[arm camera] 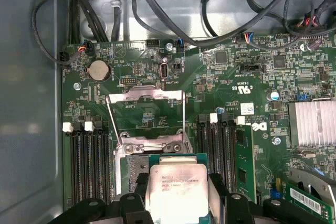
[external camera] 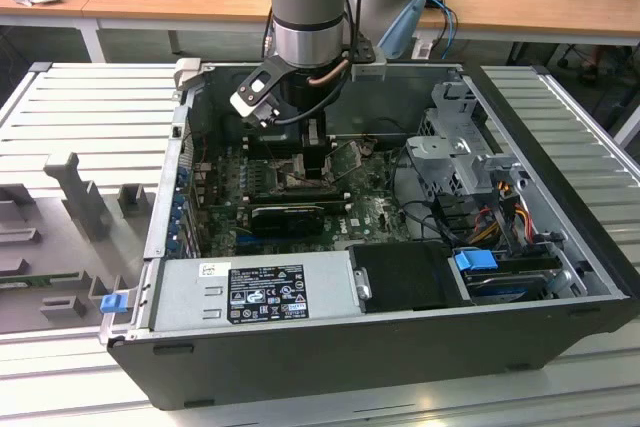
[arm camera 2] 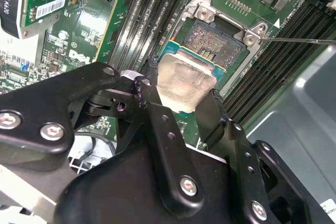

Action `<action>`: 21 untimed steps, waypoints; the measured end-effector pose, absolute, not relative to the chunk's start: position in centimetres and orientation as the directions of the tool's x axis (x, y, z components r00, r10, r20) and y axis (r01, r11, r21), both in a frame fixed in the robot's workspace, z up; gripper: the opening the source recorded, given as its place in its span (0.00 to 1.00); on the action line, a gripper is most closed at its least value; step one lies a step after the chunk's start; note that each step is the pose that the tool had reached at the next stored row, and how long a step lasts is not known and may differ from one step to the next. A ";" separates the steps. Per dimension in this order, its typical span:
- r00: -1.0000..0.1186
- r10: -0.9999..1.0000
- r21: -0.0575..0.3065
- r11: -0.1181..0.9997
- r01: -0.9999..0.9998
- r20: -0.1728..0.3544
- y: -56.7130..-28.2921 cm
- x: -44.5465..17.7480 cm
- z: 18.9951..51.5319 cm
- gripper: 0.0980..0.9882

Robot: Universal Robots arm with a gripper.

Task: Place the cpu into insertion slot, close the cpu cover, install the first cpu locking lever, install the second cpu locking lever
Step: 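Place the cpu into insertion slot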

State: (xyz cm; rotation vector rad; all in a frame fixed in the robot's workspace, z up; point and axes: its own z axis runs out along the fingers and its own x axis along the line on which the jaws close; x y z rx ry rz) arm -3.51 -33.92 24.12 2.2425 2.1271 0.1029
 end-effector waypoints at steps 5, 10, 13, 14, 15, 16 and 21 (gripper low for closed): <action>0.052 0.998 0.081 -0.053 0.995 0.017 -33.9 -3.5 24.0 0.48; 0.052 0.998 0.081 -0.053 0.995 0.019 -33.9 -3.5 24.0 0.48; 0.052 0.998 0.081 -0.053 0.995 0.019 -33.8 -3.5 23.9 0.48; 0.052 0.998 0.081 -0.054 0.995 0.019 -33.8 -3.5 23.9 0.48; 0.052 0.998 0.081 -0.054 0.995 0.019 -33.7 -3.5 23.9 0.48; 0.052 0.998 0.081 -0.053 0.995 0.019 -33.6 -3.5 23.8 0.48; 0.052 0.998 0.081 -0.053 0.995 0.019 -33.1 -3.6 23.3 0.48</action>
